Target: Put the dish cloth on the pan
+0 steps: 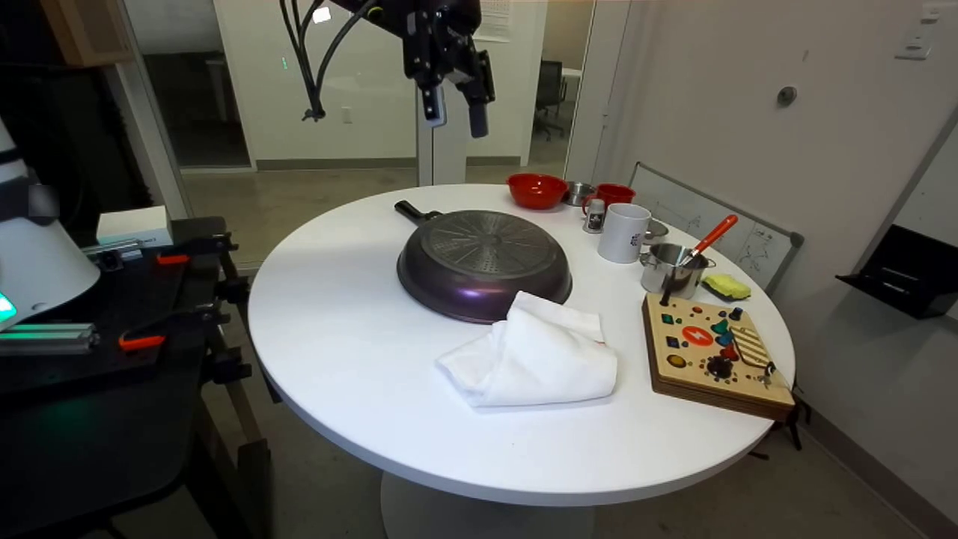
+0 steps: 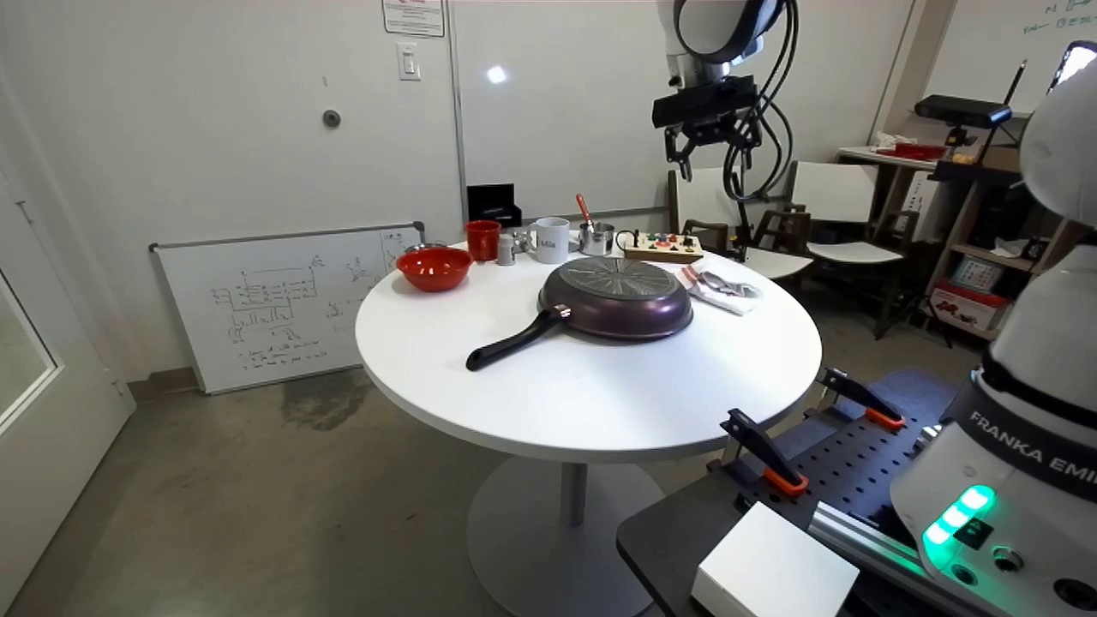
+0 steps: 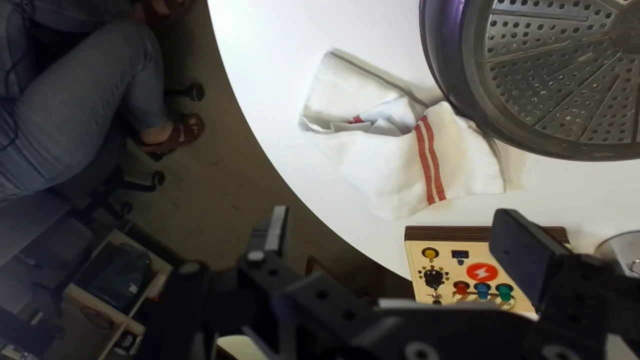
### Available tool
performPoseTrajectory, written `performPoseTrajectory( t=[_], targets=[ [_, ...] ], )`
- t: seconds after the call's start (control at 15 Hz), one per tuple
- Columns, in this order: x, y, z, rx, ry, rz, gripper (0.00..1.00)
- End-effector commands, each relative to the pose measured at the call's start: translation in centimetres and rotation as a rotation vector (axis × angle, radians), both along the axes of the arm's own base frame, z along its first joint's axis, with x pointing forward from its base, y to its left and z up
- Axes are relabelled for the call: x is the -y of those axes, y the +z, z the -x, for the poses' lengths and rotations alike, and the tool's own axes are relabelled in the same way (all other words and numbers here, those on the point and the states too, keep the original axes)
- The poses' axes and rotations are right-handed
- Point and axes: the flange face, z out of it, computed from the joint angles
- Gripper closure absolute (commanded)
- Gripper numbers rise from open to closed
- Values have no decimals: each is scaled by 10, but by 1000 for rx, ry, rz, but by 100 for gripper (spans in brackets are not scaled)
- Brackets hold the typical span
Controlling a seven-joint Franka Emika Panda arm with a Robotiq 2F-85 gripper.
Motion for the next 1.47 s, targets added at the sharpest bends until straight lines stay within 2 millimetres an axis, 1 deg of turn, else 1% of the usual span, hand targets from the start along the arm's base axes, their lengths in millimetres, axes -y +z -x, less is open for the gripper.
performPoseTrajectory(
  t=[0.0,0.4,0.53,0.6,0.73,0.87,1.07,1.13,1.2,1.4],
  targets=[
    [0,2,0,-1,0,1,0],
    [-1,2,-1,-2,-1,2,0],
    [-8,3,1,35,-29,0,0],
    [-1,2,-1,5,-8,0,0],
    [-2,1,-1,6,-9,0,0],
    [0,-5,-7,8,-70,4,0],
    [18,-22,-18,-52,-217,-81,0],
    [26,-26,-23,-48,-260,-120,0],
    [37,-26,-25,-32,-314,-145,0],
    [67,-36,-42,34,-454,-194,0]
  ],
)
